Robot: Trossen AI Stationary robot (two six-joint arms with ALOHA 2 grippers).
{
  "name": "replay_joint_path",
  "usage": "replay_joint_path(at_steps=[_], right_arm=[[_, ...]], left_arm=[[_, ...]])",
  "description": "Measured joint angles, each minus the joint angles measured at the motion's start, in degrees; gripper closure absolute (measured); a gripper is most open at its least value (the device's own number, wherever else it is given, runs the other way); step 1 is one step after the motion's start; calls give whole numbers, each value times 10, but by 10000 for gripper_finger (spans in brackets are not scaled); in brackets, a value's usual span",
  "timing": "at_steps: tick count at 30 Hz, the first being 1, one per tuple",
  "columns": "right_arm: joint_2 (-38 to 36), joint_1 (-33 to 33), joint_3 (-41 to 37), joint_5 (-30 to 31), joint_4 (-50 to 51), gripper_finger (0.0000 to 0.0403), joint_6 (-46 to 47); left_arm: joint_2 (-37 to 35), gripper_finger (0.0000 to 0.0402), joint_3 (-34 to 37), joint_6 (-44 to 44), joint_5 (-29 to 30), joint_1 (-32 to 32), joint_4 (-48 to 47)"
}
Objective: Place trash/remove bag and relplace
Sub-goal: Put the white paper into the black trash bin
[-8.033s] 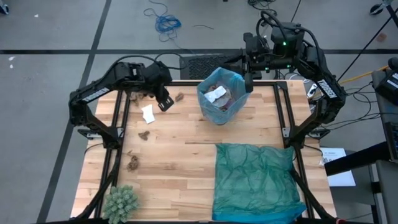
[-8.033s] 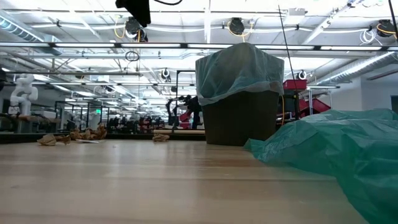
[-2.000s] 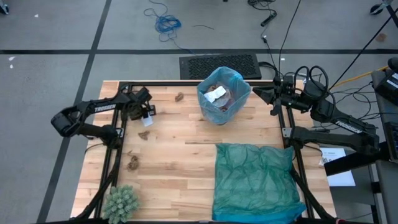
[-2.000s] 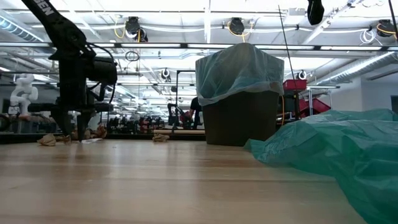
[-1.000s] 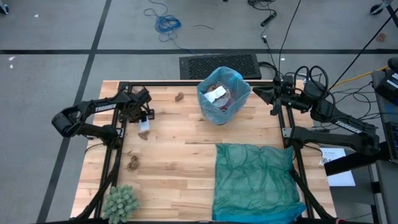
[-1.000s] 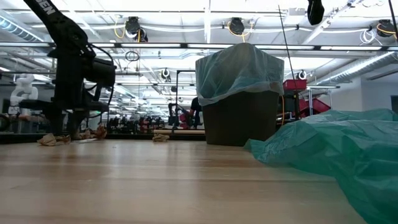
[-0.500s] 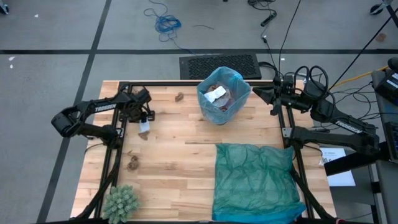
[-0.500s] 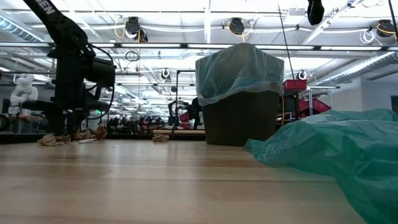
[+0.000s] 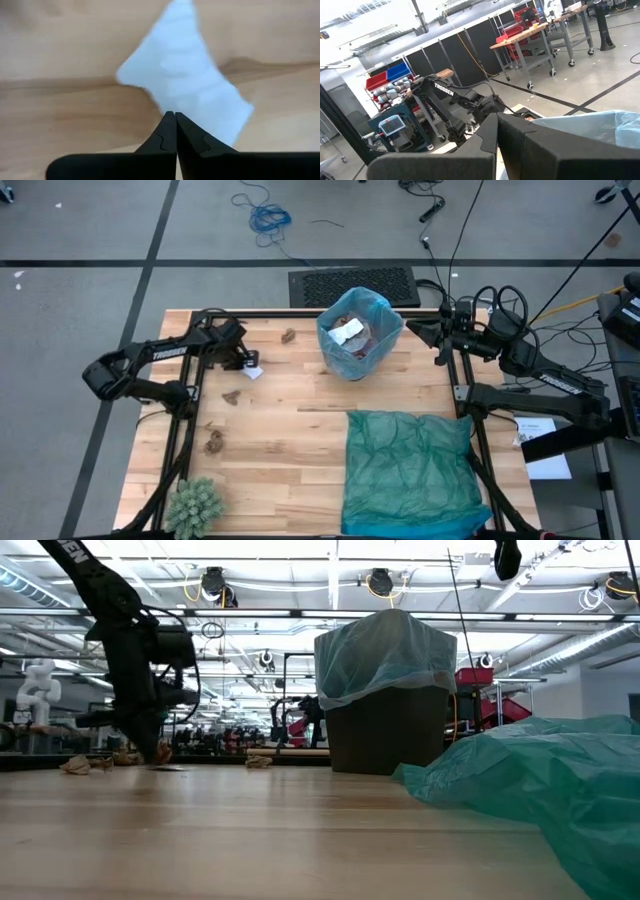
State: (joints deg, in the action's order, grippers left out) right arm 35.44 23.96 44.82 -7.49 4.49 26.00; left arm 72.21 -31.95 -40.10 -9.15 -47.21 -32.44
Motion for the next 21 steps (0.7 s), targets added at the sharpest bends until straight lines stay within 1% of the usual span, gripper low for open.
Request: replay_joint_path(at_steps=[5,7,10,12,15,16,18,21], right_arm=[[0,0,0,0,0,403,1],[0,0,0,0,0,403,1],[0,0,0,0,0,403,2],[0,0,0,0,0,403,2],[0,0,0,0,0,403,3],[0,0,0,0,0,403,3],[0,0,0,0,0,403,4],[0,0,0,0,0,403,4]], left_arm=[[-9,400,-31,7,-5,26,0],[-17,401,-50,32,3,36,1],[-30,401,-81,127,30,57,1],[-34,401,-102,193,34,71,-8],[-34,401,-135,294,36,92,-84],[-34,401,-145,322,48,99,-116],[-34,401,-158,361,96,118,-169],[-34,401,-158,379,176,148,-207]])
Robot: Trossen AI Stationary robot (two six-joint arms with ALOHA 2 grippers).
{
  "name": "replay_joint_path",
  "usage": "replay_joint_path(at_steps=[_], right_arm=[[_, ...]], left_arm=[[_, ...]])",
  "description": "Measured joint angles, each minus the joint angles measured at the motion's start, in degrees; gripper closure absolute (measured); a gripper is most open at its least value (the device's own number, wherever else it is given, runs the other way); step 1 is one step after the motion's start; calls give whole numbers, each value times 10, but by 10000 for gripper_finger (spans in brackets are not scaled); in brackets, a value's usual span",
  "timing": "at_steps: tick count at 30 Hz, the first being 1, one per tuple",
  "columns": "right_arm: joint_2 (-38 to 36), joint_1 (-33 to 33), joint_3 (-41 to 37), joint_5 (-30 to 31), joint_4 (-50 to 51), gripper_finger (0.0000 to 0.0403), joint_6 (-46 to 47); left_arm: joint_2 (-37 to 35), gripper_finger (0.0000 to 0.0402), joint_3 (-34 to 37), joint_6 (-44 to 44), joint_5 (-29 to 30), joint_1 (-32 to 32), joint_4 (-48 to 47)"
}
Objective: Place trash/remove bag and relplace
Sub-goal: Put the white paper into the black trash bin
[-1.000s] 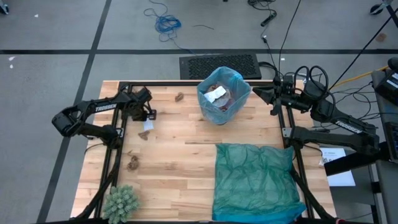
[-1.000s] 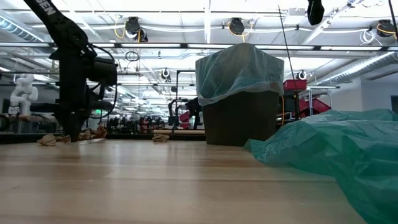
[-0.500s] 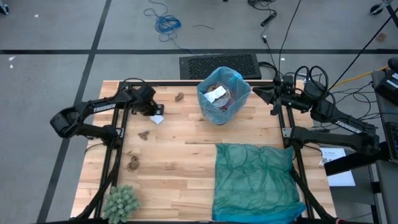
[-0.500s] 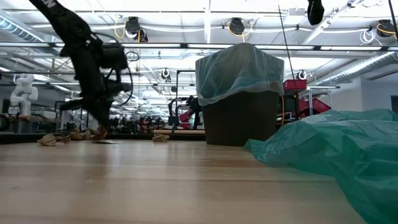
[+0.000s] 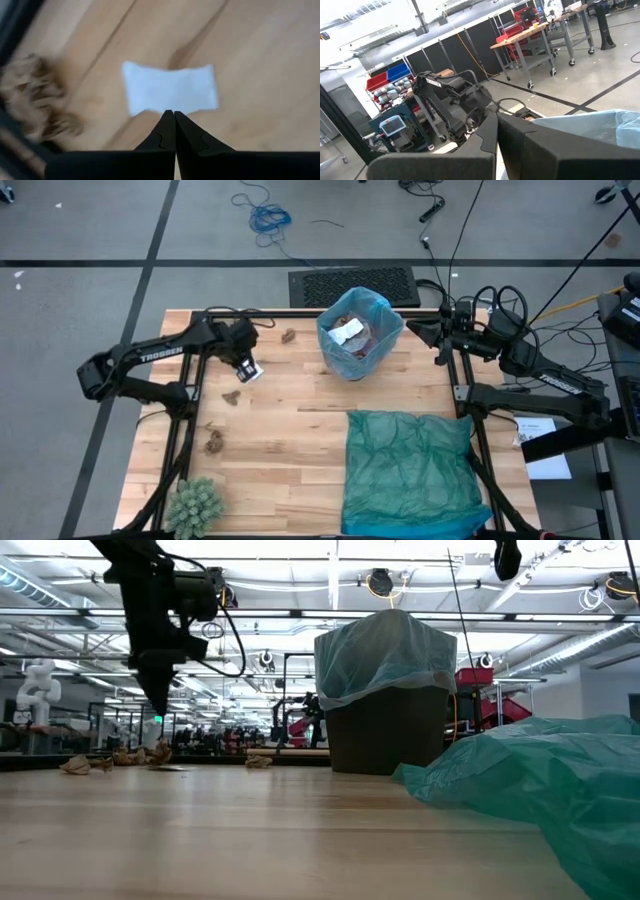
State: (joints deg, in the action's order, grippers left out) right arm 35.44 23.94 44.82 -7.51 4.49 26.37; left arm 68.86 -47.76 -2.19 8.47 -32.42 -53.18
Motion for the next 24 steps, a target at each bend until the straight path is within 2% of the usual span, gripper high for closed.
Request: replay_joint_path(at_steps=[4,9,12,16,20,24], right_arm=[[0,0,0,0,0,403,0],[0,0,0,0,0,403,0],[0,0,0,0,0,403,0],[0,0,0,0,0,403,0],[0,0,0,0,0,403,0],[0,0,0,0,0,403,-3]], left_arm=[[0,388,15,2,54,23,-20],[0,342,36,-16,52,34,-19],[0,310,41,-118,-8,29,-18],[0,277,57,-342,-94,12,-13],[0,261,74,-496,-104,8,0],[0,256,94,-586,-112,4,92]])
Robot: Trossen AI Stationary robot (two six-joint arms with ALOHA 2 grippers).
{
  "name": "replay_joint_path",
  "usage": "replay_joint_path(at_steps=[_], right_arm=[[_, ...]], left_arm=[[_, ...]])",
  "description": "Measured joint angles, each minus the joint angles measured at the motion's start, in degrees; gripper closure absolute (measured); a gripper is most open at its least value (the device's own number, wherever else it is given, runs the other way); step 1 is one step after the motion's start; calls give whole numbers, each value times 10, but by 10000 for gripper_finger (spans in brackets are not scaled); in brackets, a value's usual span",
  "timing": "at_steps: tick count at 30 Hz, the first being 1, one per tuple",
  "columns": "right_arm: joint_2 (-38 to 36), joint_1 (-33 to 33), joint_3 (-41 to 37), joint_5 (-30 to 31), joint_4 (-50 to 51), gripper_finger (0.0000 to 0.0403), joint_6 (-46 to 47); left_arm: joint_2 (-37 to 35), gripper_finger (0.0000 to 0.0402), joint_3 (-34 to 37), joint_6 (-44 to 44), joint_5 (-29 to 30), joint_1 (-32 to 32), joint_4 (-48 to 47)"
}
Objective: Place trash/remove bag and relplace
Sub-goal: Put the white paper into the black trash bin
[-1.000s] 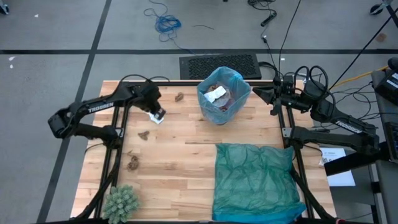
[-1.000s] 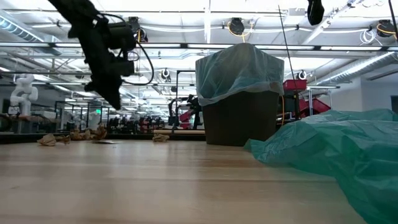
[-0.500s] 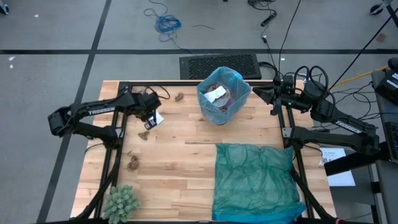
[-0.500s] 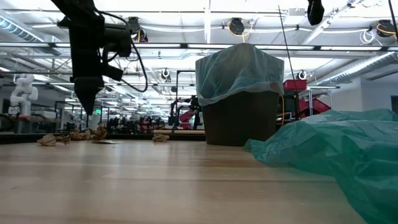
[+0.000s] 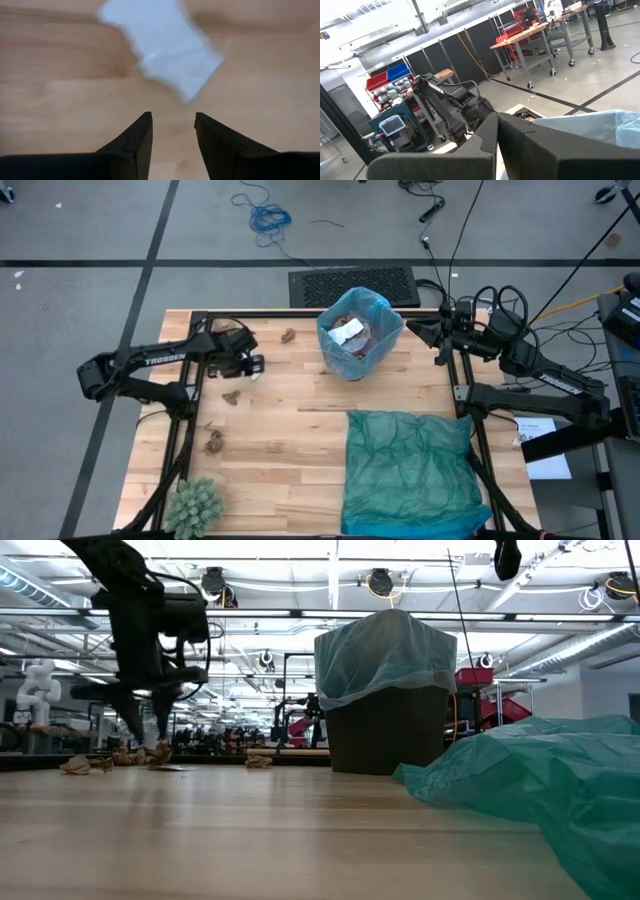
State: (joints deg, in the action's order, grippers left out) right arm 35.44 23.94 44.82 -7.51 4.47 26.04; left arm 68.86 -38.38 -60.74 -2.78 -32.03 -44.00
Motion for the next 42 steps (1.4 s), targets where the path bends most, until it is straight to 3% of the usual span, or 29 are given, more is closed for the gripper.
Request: replay_joint_path(at_steps=[4,18,25,35,42], right_arm=[[0,0,0,0,0,403,-5],[0,-4,0,-4,0,403,1],[0,-4,0,-4,0,403,0],[0,-4,0,-3,0,403,1],[0,-4,0,-3,0,403,4]], left_arm=[[1,256,25,-68,-9,-8,80],[4,255,28,-109,8,-10,6],[4,255,73,-153,2,-5,21],[-7,255,78,-183,9,10,152],[-7,255,78,-224,20,11,86]])
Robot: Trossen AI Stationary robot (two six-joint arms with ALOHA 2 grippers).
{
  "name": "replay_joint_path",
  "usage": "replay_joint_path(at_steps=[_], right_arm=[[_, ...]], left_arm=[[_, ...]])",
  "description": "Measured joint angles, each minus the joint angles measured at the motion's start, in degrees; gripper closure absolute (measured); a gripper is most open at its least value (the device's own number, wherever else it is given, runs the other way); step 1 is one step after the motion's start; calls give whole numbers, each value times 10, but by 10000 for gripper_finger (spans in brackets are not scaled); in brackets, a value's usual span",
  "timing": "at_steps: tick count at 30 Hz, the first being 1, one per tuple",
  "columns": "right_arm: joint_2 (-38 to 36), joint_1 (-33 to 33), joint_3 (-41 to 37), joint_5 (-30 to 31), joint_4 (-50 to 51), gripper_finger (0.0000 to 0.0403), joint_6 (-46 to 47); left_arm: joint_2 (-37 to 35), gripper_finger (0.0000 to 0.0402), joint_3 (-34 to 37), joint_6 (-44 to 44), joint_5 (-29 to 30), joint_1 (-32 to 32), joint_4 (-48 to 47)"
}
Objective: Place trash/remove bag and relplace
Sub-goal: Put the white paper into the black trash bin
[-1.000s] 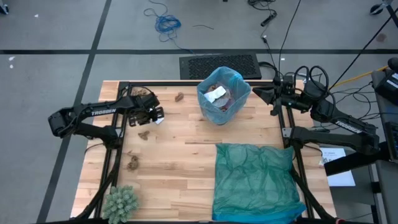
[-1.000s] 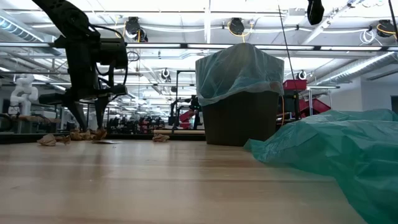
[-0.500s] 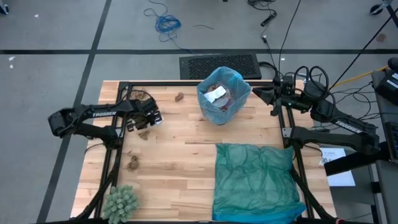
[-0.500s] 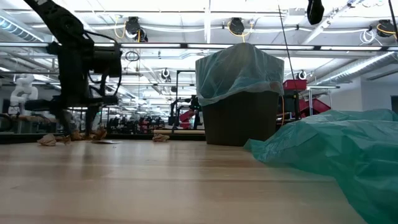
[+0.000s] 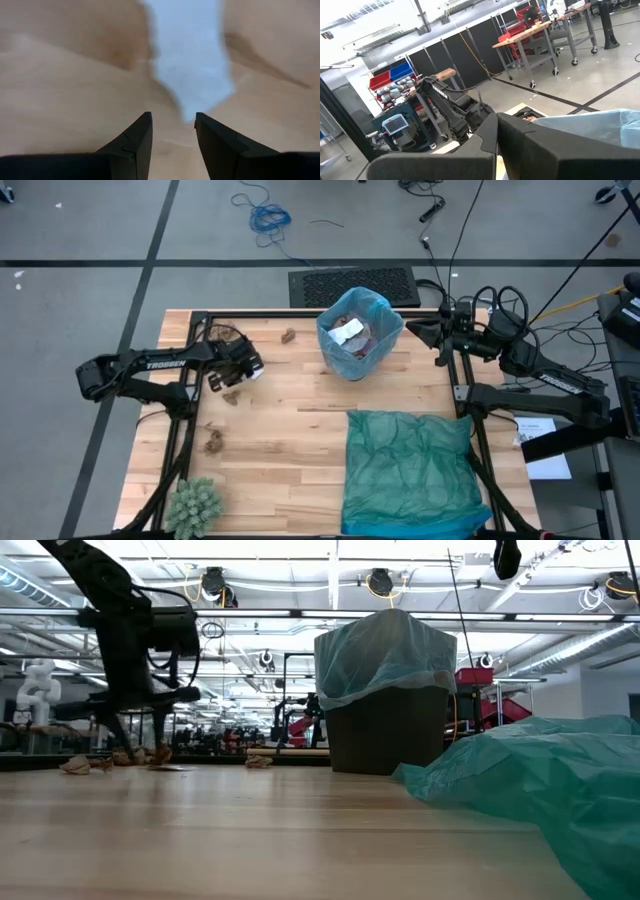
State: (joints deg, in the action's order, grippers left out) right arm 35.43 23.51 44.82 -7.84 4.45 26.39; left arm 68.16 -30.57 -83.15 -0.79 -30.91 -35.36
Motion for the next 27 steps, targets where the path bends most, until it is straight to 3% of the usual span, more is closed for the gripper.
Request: replay_joint_path(at_steps=[4,10,27], right_arm=[[0,0,0,0,0,403,4],[0,0,0,0,0,403,1],[0,0,0,0,0,403,-3]], left_arm=[[0,255,0,-5,23,6,-33],[0,255,0,-5,60,5,13],[1,256,0,-6,88,5,19]])
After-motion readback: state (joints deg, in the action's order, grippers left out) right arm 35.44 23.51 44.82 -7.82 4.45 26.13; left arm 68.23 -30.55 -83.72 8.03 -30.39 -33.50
